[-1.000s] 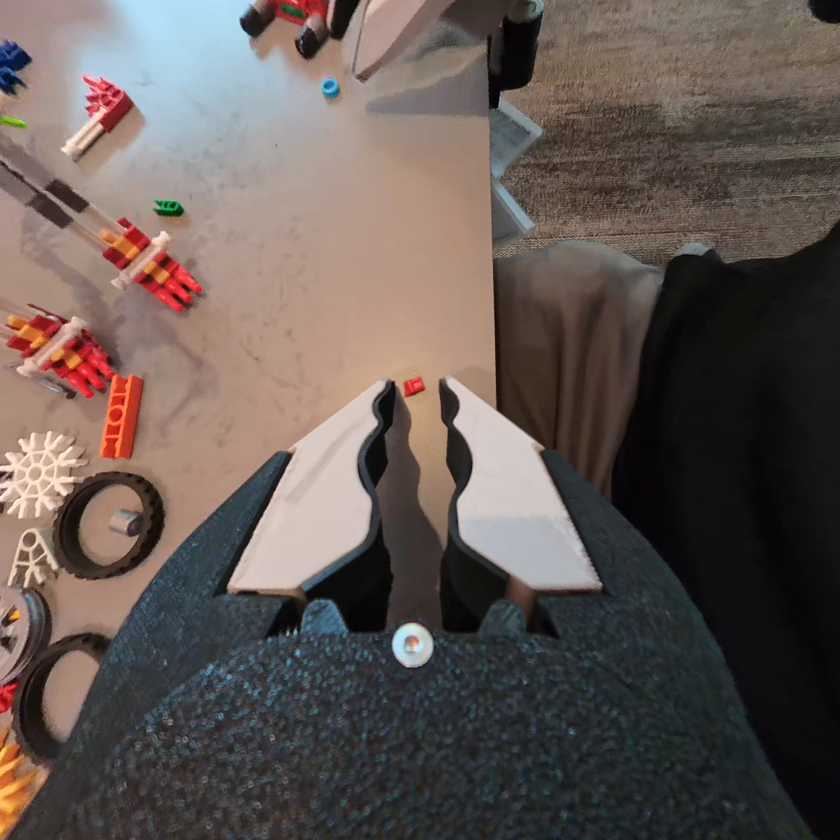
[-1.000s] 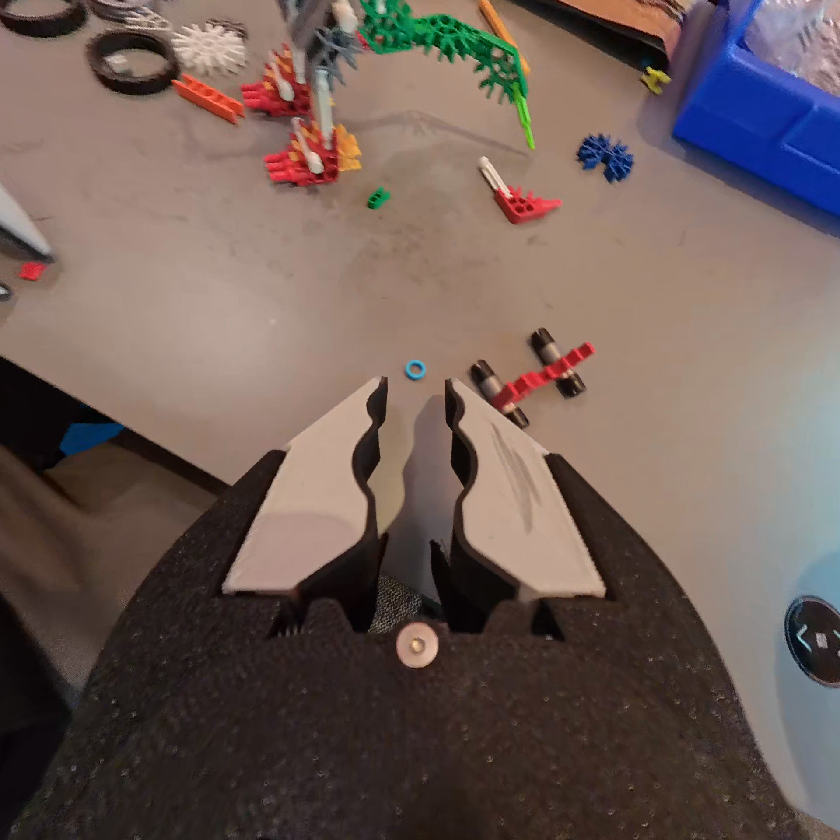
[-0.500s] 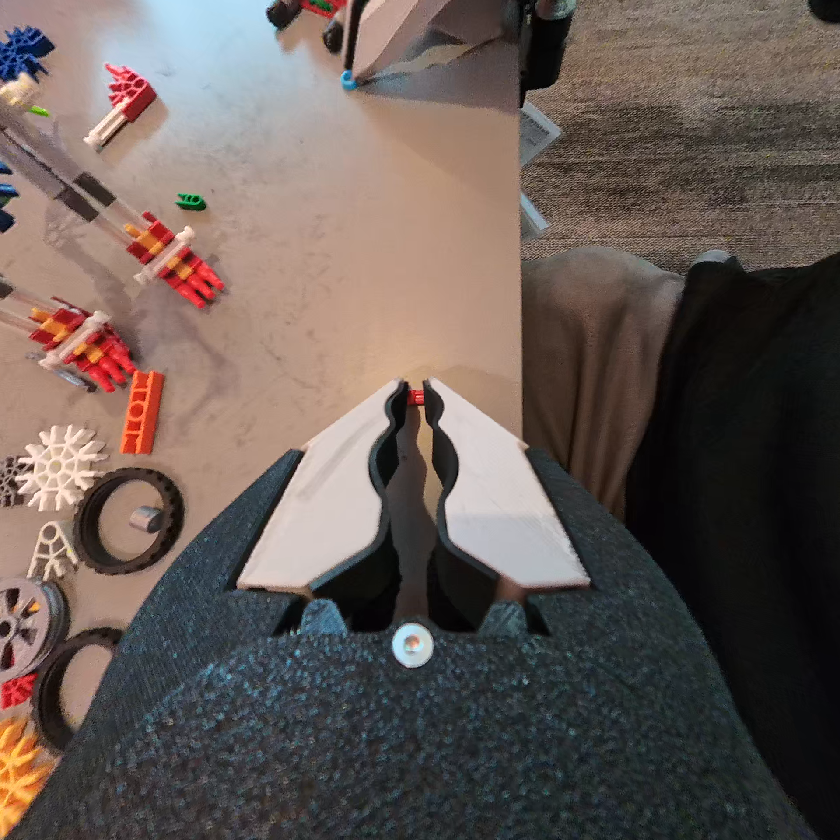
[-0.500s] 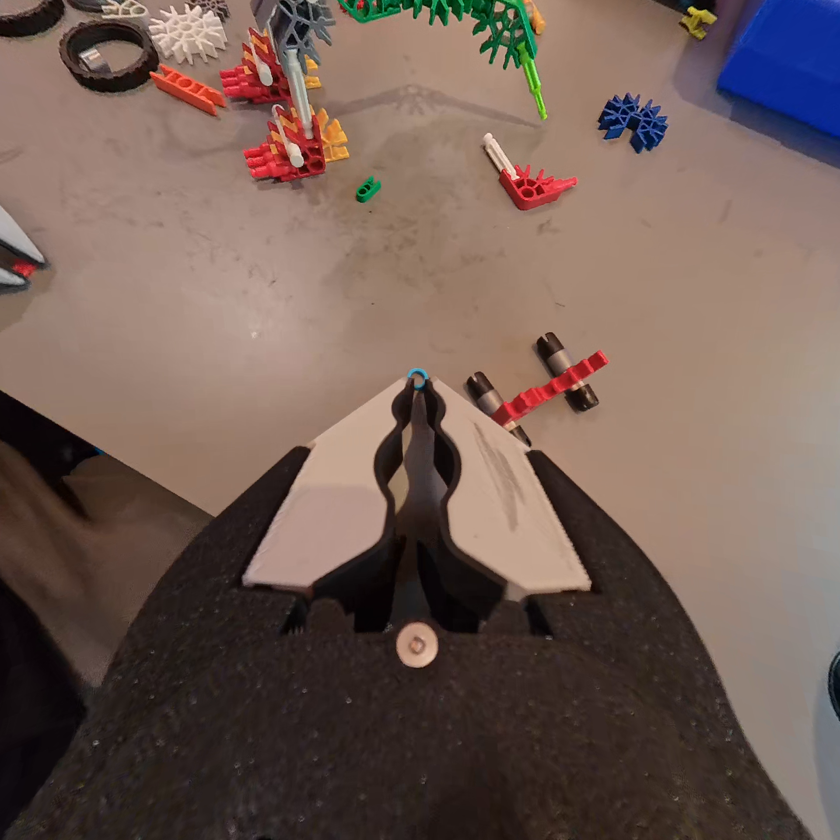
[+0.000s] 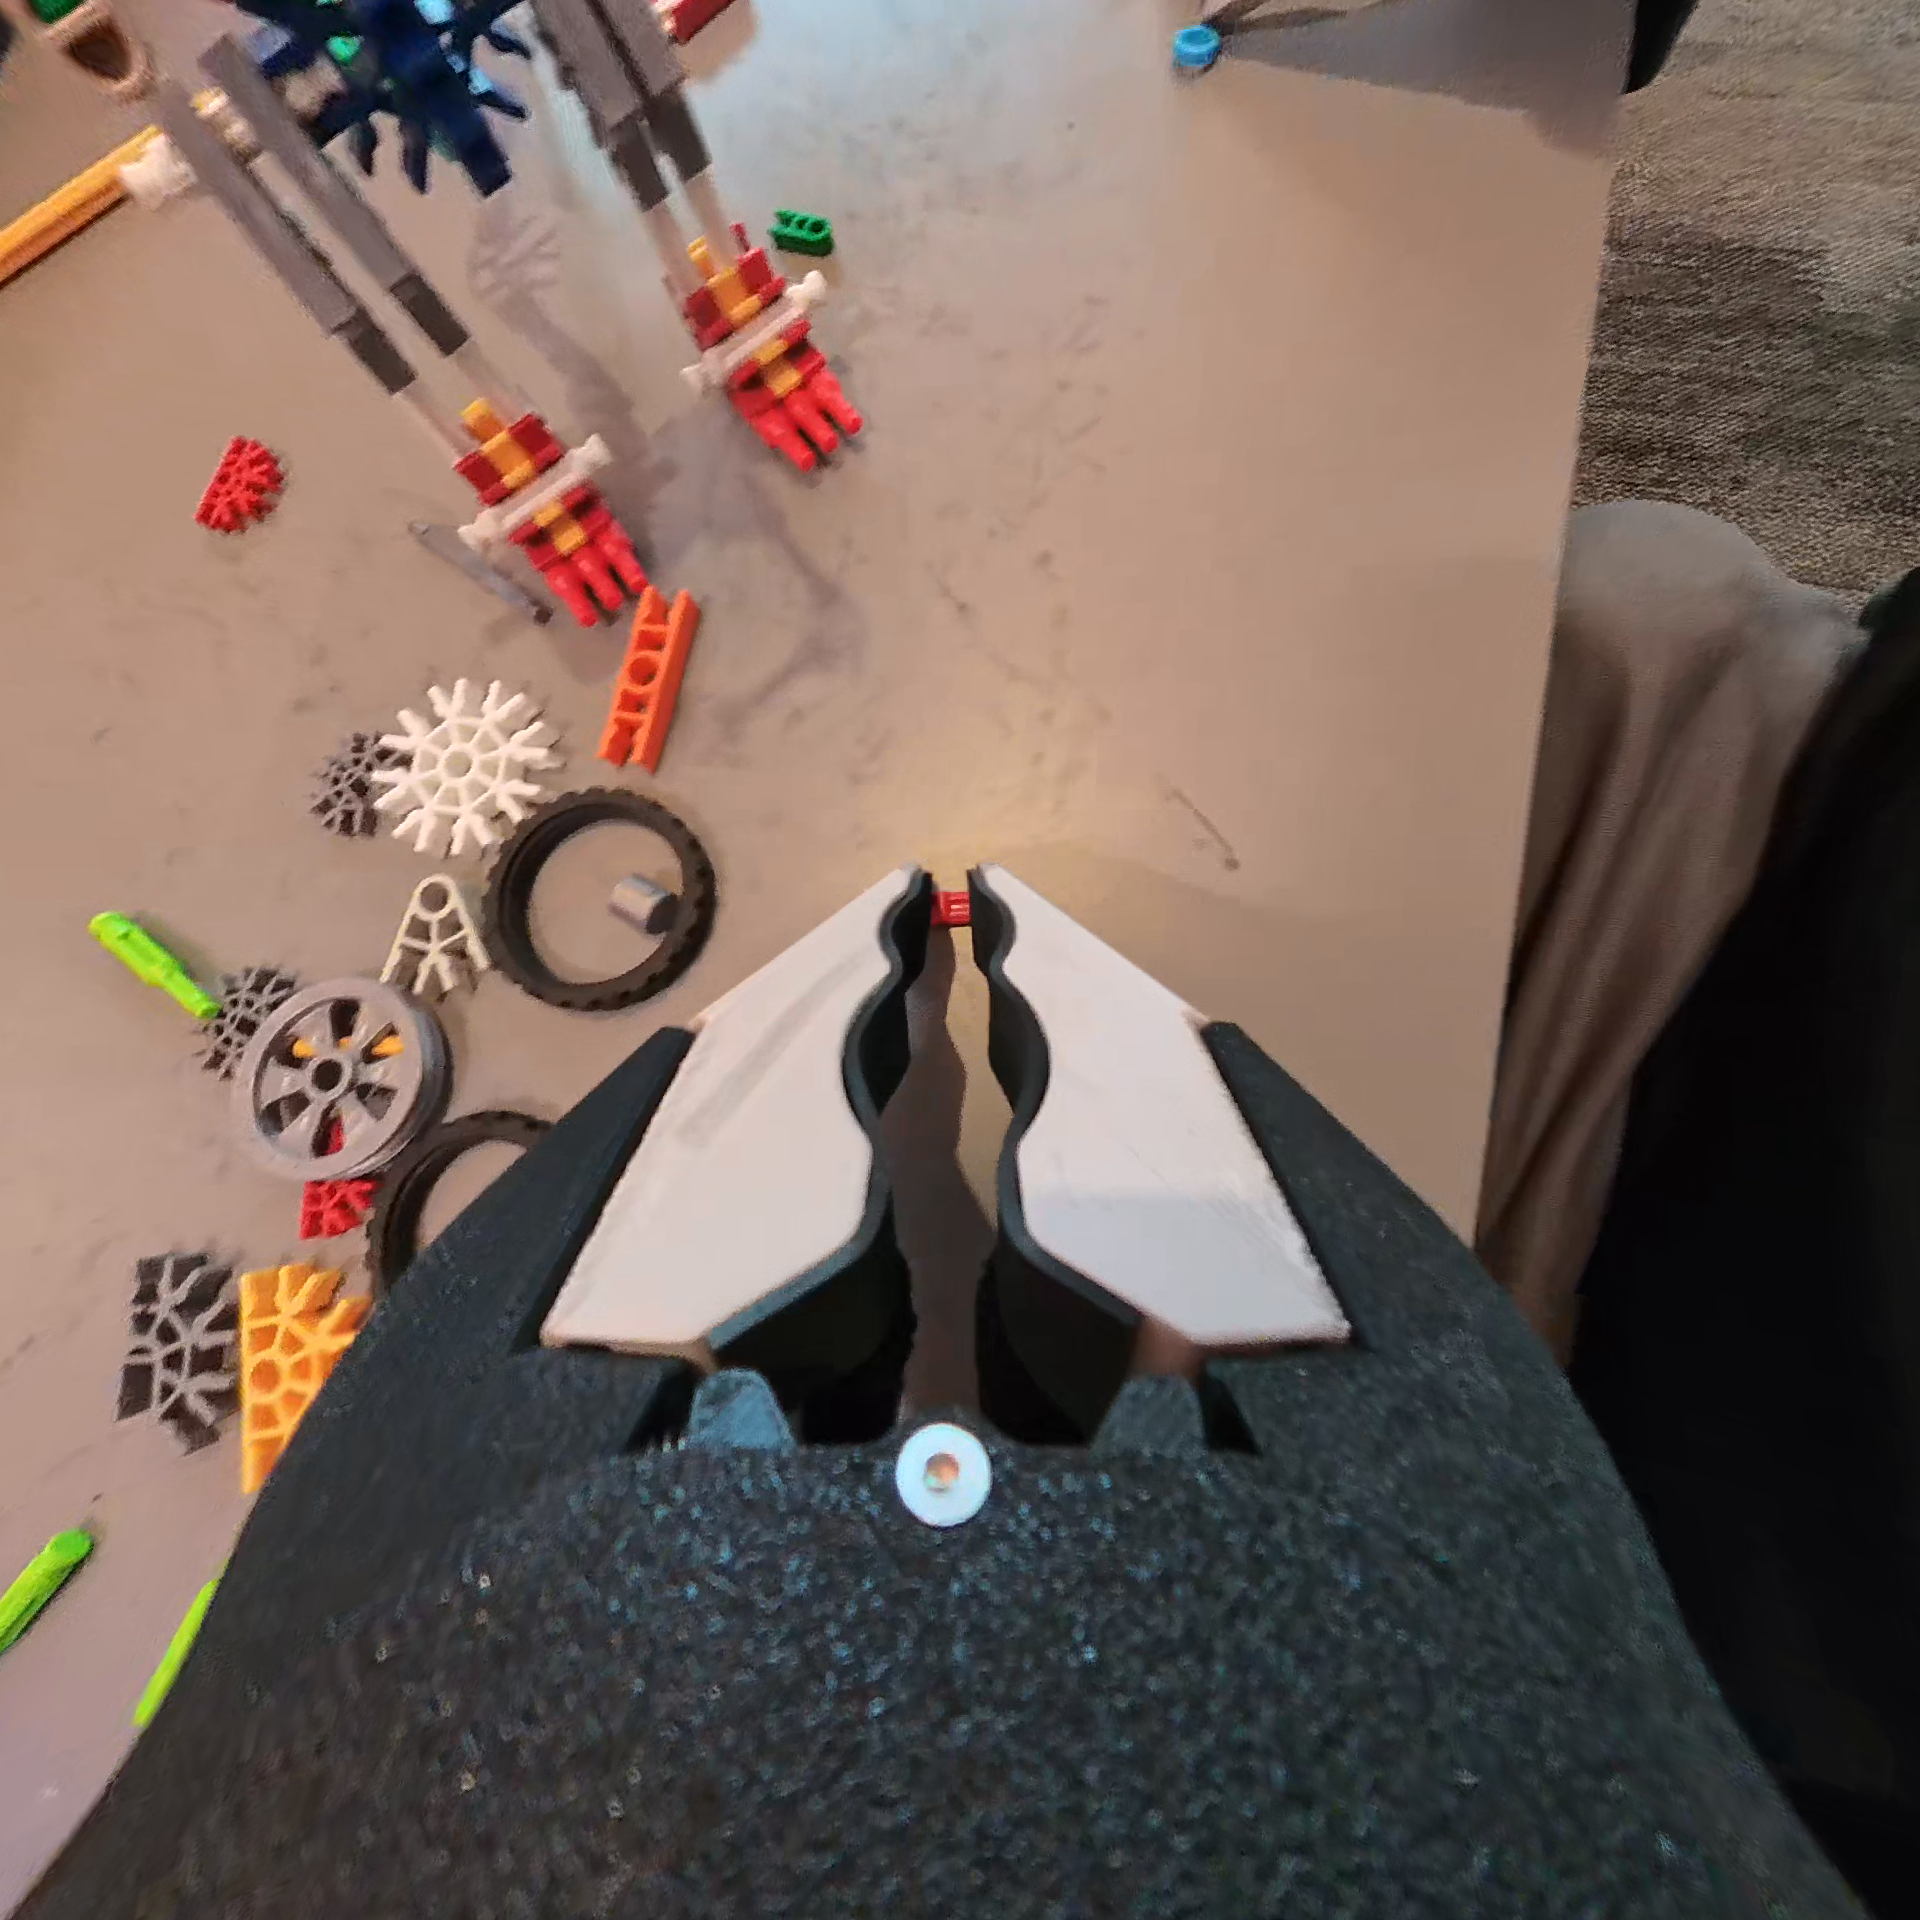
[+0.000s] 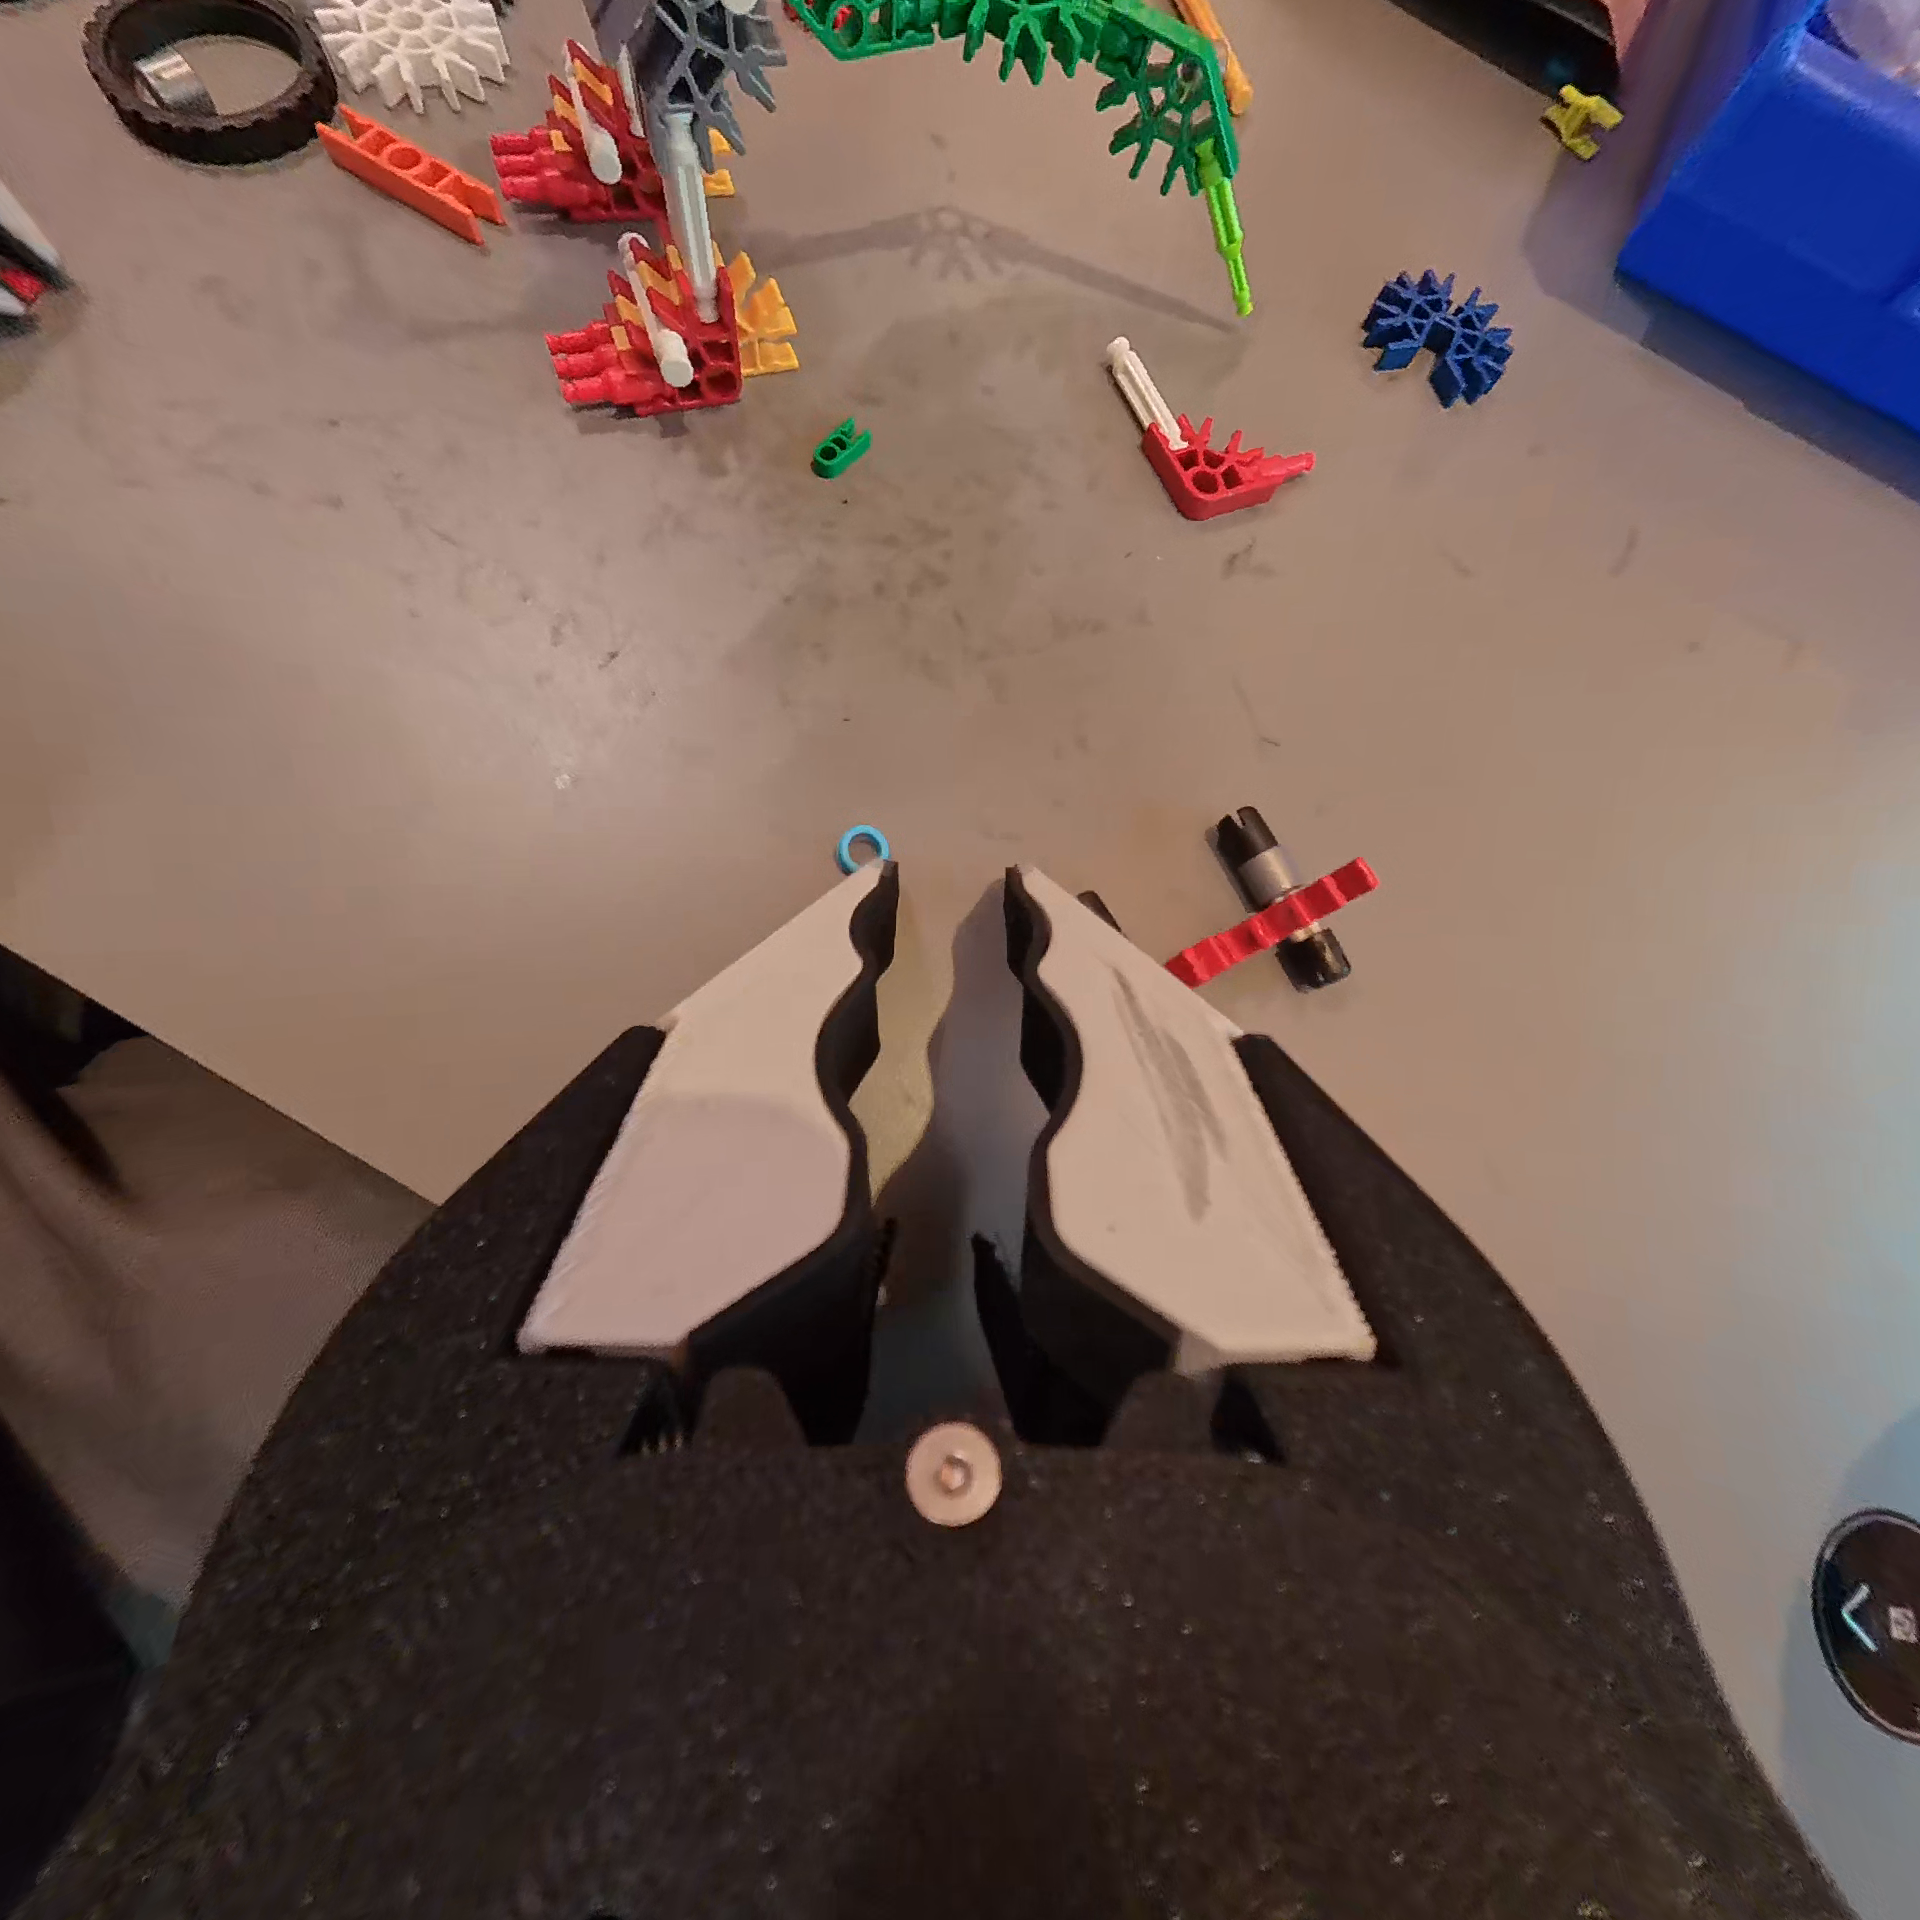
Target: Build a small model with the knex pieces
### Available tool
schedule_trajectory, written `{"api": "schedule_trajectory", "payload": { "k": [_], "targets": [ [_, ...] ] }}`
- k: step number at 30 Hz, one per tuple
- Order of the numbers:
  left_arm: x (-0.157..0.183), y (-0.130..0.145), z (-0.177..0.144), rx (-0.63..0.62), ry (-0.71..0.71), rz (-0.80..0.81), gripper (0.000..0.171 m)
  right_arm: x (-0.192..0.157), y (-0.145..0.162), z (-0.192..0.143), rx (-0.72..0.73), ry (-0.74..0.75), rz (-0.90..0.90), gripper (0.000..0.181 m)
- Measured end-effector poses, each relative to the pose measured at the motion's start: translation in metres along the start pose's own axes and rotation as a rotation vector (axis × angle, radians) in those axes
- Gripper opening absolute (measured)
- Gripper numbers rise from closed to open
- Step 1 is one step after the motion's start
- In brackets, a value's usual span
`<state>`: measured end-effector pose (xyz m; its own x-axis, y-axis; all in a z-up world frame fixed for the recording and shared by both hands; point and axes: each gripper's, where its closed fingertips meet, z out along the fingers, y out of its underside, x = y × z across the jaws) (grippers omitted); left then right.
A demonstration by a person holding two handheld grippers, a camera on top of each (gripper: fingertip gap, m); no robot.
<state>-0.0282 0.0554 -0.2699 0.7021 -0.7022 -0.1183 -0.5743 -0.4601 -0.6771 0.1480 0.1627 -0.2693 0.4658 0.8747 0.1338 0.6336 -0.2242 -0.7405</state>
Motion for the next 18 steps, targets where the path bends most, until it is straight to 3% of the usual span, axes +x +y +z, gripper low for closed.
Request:
{"api": "schedule_trajectory", "payload": {
  "k": [7,18],
  "targets": [
    [-0.033,0.010,-0.005,-0.014,-0.082,-0.053,0.006,-0.004,-0.002,0.002,-0.022,-0.046,-0.017,0.012],
    [-0.049,0.009,-0.015,0.026,-0.146,-0.061,0.010,-0.010,-0.005,0.005,-0.041,-0.057,-0.087,0.003]
  ]
}}
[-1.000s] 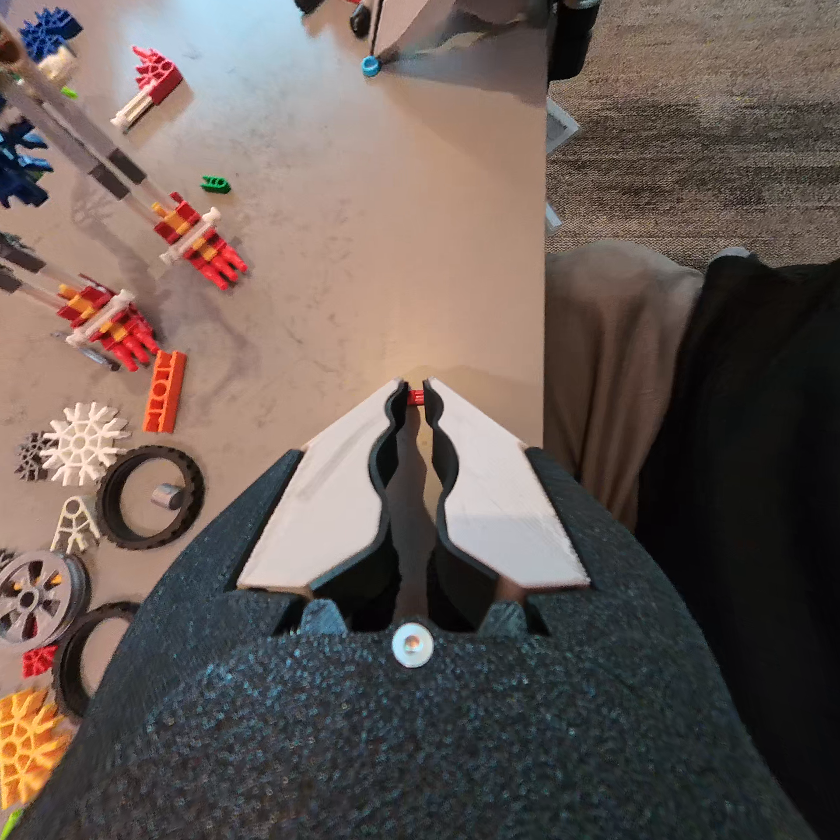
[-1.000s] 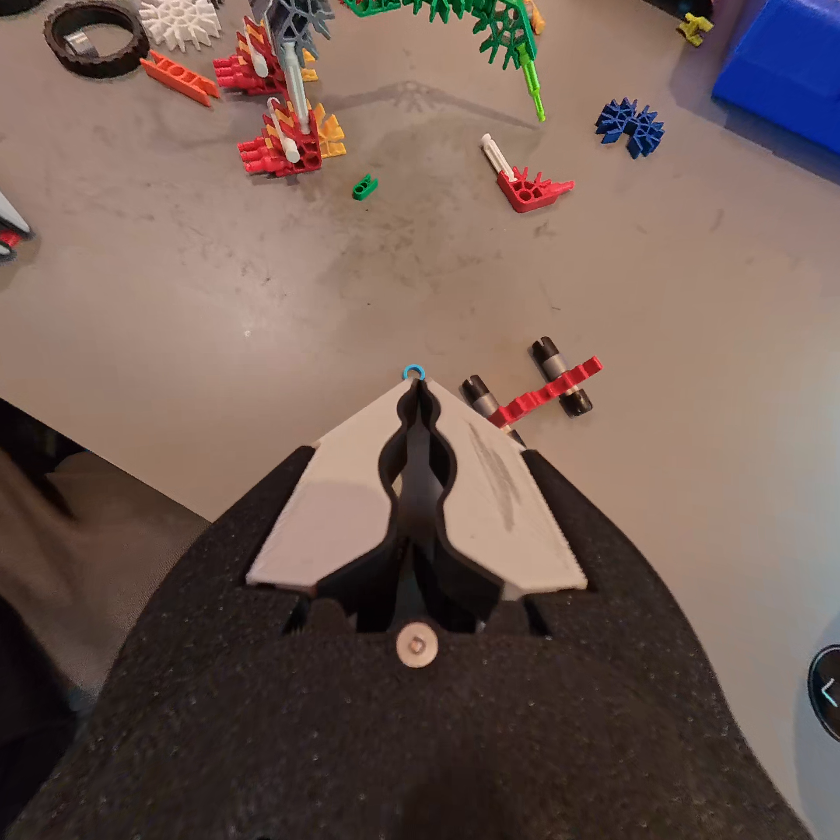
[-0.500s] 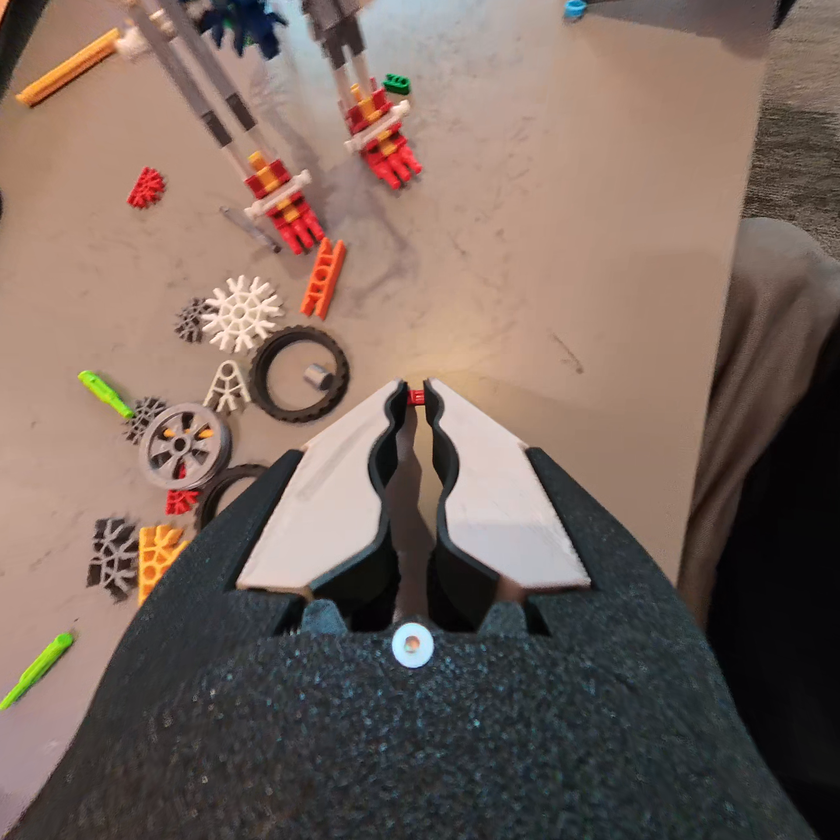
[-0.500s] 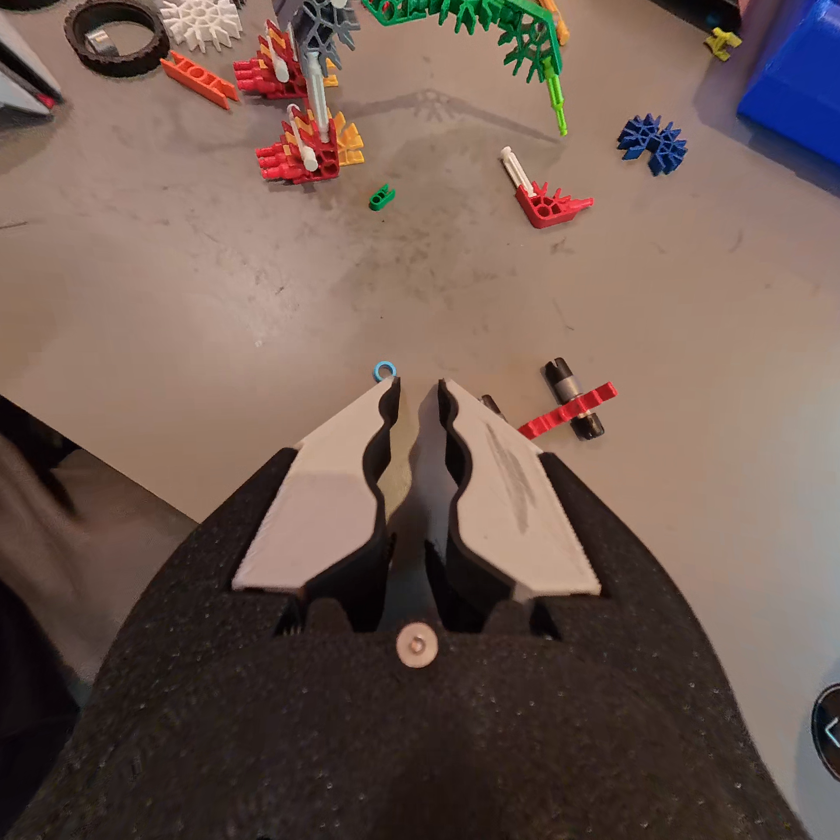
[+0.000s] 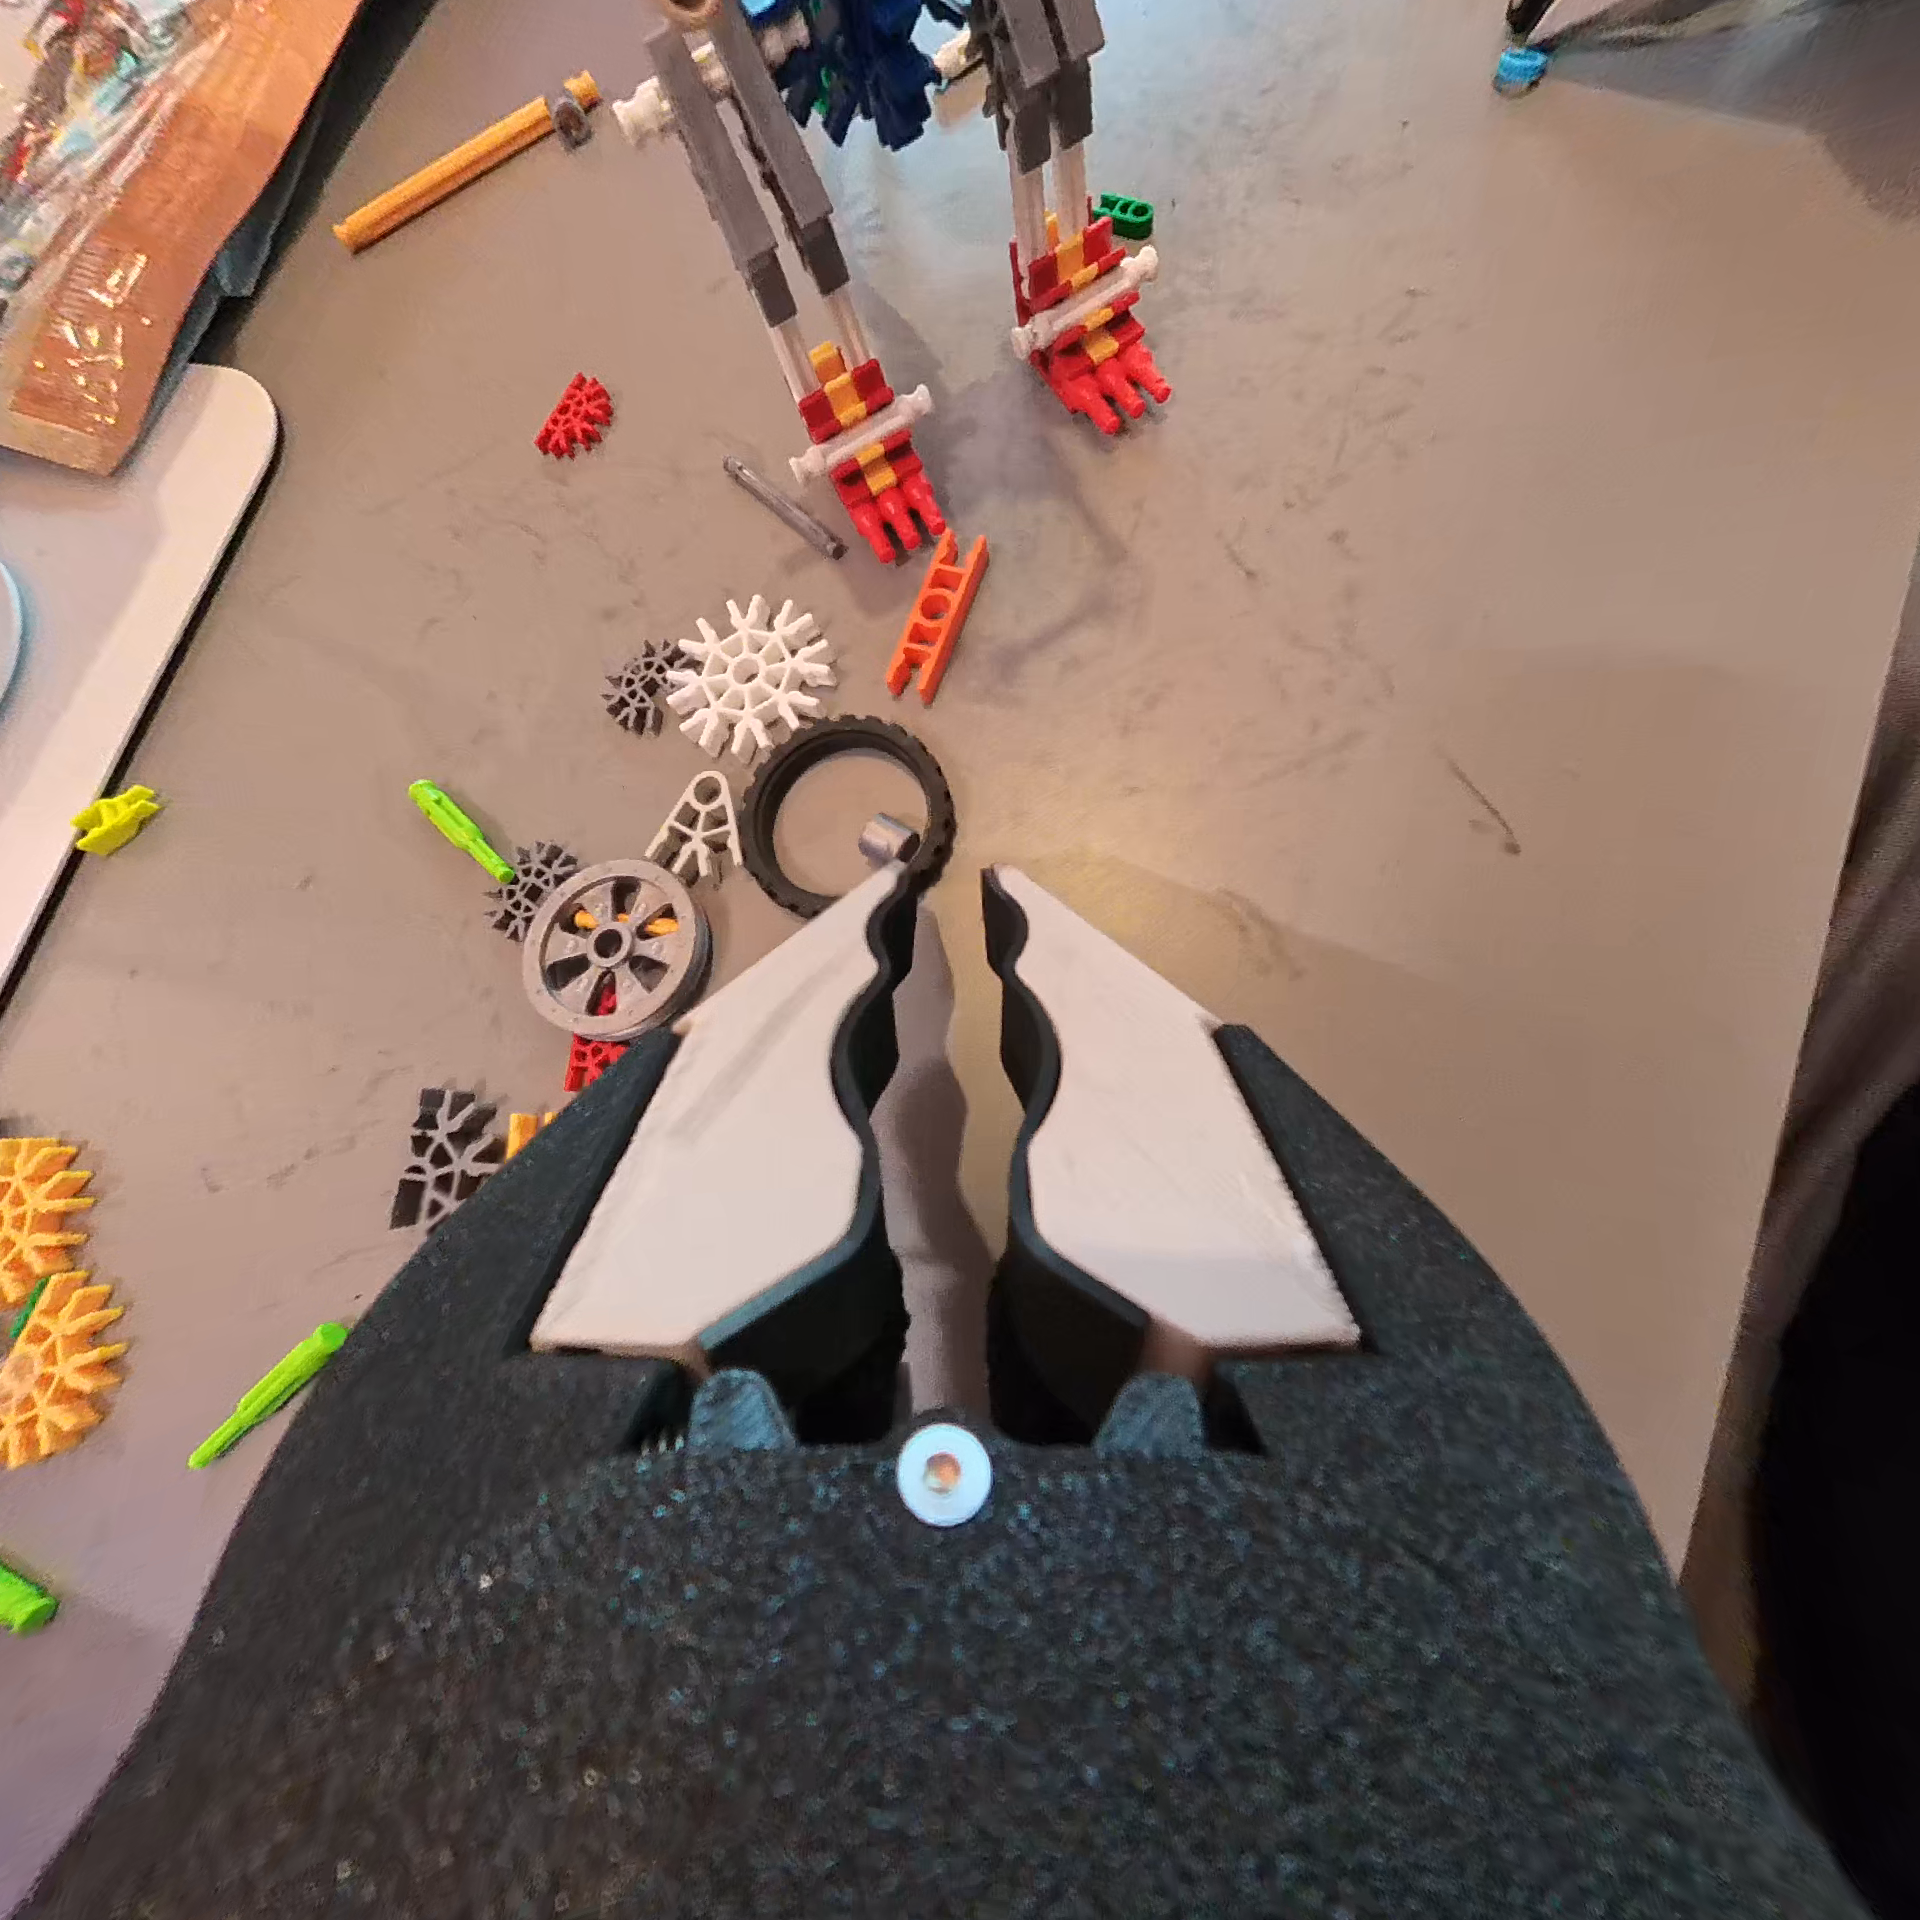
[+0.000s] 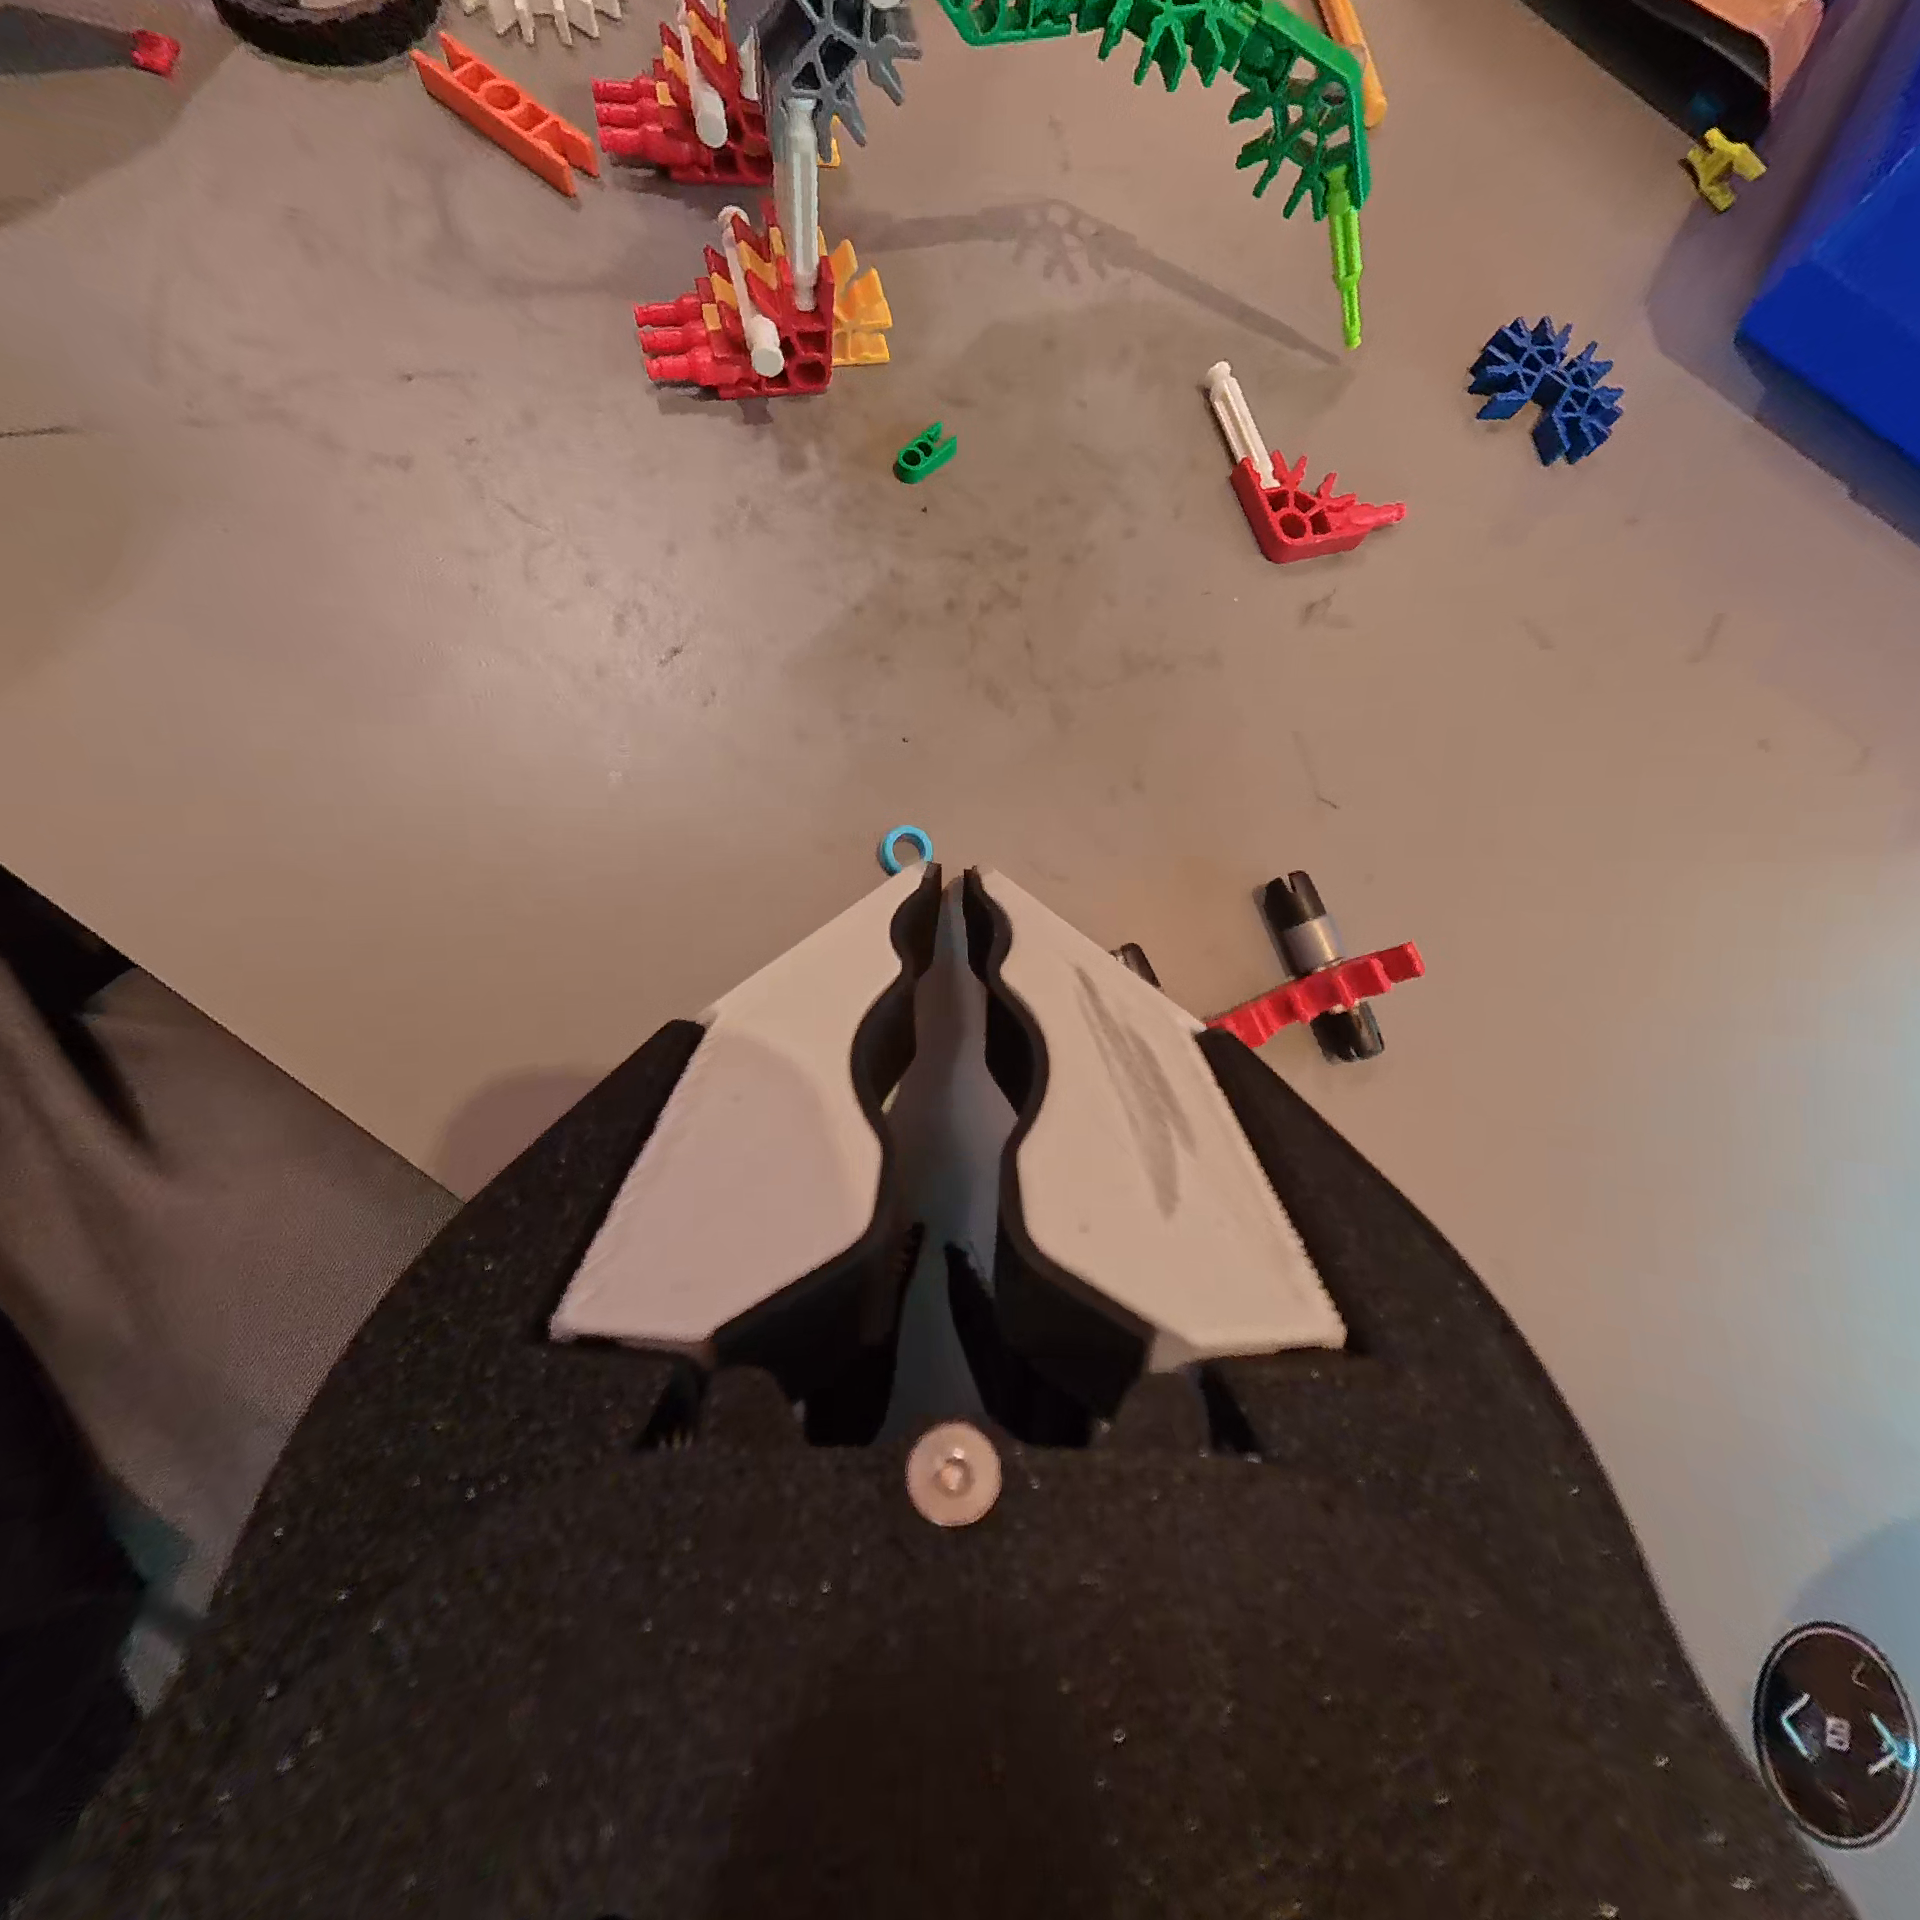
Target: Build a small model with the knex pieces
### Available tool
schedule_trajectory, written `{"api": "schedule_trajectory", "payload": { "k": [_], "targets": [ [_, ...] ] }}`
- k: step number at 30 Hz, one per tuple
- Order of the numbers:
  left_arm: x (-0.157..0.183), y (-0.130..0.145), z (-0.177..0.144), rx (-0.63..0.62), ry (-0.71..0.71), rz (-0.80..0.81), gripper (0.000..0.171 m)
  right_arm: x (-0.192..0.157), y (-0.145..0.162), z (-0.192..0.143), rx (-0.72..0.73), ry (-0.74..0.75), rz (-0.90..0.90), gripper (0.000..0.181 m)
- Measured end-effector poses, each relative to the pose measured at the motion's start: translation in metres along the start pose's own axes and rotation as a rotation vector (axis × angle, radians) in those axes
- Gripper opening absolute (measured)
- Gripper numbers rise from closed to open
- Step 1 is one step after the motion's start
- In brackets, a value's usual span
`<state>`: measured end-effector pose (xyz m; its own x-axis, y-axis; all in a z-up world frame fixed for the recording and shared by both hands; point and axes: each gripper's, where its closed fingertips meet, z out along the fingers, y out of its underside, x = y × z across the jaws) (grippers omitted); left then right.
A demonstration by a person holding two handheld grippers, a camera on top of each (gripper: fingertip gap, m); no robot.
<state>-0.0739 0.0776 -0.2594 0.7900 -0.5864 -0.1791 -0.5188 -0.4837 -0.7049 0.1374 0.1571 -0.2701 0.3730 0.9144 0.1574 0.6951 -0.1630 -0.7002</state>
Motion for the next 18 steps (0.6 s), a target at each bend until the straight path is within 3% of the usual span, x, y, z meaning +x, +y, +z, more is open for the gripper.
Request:
{"api": "schedule_trajectory", "payload": {
  "k": [4,6,8,13,16,18],
  "targets": [
    [0.000,-0.003,-0.003,0.022,-0.004,0.003,0.011,-0.007,-0.006,0.004,-0.002,-0.013,-0.036,0.000],
    [0.000,-0.004,-0.003,0.028,-0.006,0.003,0.011,-0.024,-0.017,0.009,0.015,-0.089,-0.059,0.000],
    [-0.003,-0.006,-0.002,0.042,-0.018,0.007,0.011,-0.022,-0.028,0.010,0.031,-0.077,-0.082,0.018],
    [-0.008,-0.017,-0.007,0.127,-0.064,0.018,0.011,0.032,-0.084,-0.008,0.155,-0.023,-0.039,0.014],
    [-0.013,-0.019,-0.006,0.164,-0.081,0.008,0.011,0.084,-0.125,-0.006,0.128,0.098,-0.147,0.014],
    [-0.013,-0.025,-0.008,0.211,-0.080,0.003,0.011,0.104,-0.146,0.010,0.058,0.058,-0.219,0.014]
  ]
}}
